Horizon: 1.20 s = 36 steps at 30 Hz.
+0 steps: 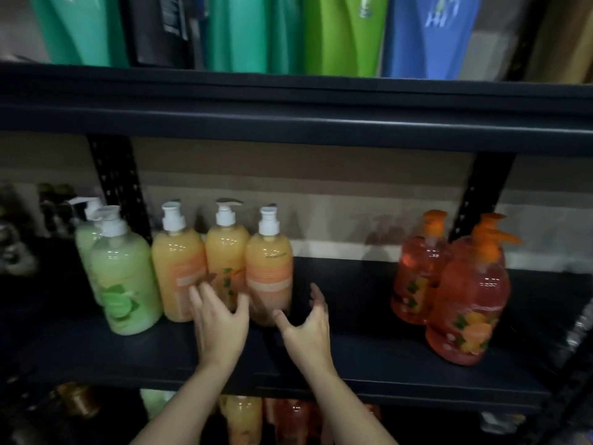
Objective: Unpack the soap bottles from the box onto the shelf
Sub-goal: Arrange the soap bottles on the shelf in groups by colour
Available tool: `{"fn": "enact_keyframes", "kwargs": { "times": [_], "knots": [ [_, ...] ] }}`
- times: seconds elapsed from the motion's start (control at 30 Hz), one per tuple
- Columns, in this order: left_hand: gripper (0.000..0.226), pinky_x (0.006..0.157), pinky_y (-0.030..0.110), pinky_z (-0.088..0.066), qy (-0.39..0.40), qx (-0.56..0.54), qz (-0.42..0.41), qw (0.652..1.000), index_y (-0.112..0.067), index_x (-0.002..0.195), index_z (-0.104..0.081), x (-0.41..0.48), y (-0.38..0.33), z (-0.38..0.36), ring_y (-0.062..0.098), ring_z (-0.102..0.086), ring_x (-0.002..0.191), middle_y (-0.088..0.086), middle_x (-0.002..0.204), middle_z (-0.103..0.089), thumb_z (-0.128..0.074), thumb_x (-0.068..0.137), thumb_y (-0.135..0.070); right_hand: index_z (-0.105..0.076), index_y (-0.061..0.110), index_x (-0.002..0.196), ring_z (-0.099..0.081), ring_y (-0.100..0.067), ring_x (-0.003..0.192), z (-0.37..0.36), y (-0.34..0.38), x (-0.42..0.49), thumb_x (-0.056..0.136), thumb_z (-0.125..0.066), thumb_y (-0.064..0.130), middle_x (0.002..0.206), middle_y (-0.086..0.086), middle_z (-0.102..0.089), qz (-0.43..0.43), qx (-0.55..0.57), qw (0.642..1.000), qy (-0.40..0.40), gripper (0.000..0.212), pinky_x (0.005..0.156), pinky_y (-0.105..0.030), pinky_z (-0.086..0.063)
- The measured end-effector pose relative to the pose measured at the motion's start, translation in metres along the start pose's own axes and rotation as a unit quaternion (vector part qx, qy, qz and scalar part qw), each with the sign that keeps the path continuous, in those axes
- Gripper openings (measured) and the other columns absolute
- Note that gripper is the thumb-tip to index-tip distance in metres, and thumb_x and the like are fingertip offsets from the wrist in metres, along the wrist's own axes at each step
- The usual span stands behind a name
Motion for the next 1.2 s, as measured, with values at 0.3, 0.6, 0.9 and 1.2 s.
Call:
{"fn": "enact_keyframes", "kwargs": {
  "times": [0.3, 0.6, 0.9, 1.2],
  "knots": [
    [0.077, 0.118, 0.044, -0.024, 0.034, -0.045, -0.036, 0.998, 0.0, 0.15, -0.026, 0.014, 0.023, -0.019, 0.036, -0.028, 0.141, 0.025, 0.149, -0.034, -0.068, 0.09, -0.025, -0.02, 0.035, 0.149, -0.046, -0.012, 0.131, -0.051, -0.001, 0.017, 0.061, -0.082, 0.062, 0.142, 0.007, -0.045, 0.031, -0.026, 0.998, -0.058, 0.112, 0.105, -0.04, -0.047],
    [0.078, 0.118, 0.038, -0.018, 0.0, -0.127, 0.048, 0.991, 0.002, 0.15, -0.028, 0.012, 0.031, -0.037, 0.035, -0.024, 0.144, 0.021, 0.155, -0.028, -0.072, 0.087, -0.014, -0.04, 0.036, 0.136, -0.059, -0.002, 0.115, -0.048, -0.015, 0.035, 0.054, -0.088, 0.063, 0.124, 0.013, -0.058, 0.039, -0.01, 0.996, -0.083, 0.099, 0.095, -0.032, -0.054],
    [0.077, 0.112, 0.051, -0.033, -0.049, -0.074, 0.045, 0.995, -0.001, 0.147, -0.038, 0.015, 0.03, -0.042, 0.043, -0.038, 0.134, 0.023, 0.146, -0.038, -0.077, 0.081, -0.008, -0.044, 0.038, 0.133, -0.06, -0.002, 0.111, -0.045, -0.023, 0.039, 0.049, -0.091, 0.044, 0.12, 0.013, -0.06, 0.022, 0.007, 0.998, -0.061, 0.097, 0.093, -0.032, -0.056],
    [0.093, 0.109, 0.056, -0.032, -0.059, -0.04, 0.065, 0.995, -0.003, 0.151, -0.03, 0.015, 0.025, -0.054, 0.046, -0.034, 0.131, 0.024, 0.148, -0.028, -0.082, 0.077, -0.026, -0.048, 0.035, 0.129, -0.061, -0.001, 0.105, -0.003, -0.031, 0.057, 0.053, -0.092, 0.021, 0.117, 0.014, -0.062, -0.009, 0.009, 0.999, -0.041, 0.089, 0.076, -0.009, -0.05]
  ]
}}
Point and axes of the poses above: each hand's wrist, its own x-axis towards the middle knuckle, its own z-axis out of the back of the hand, y = z × x, the point moved 4 cm from there along x, towards the middle knuckle
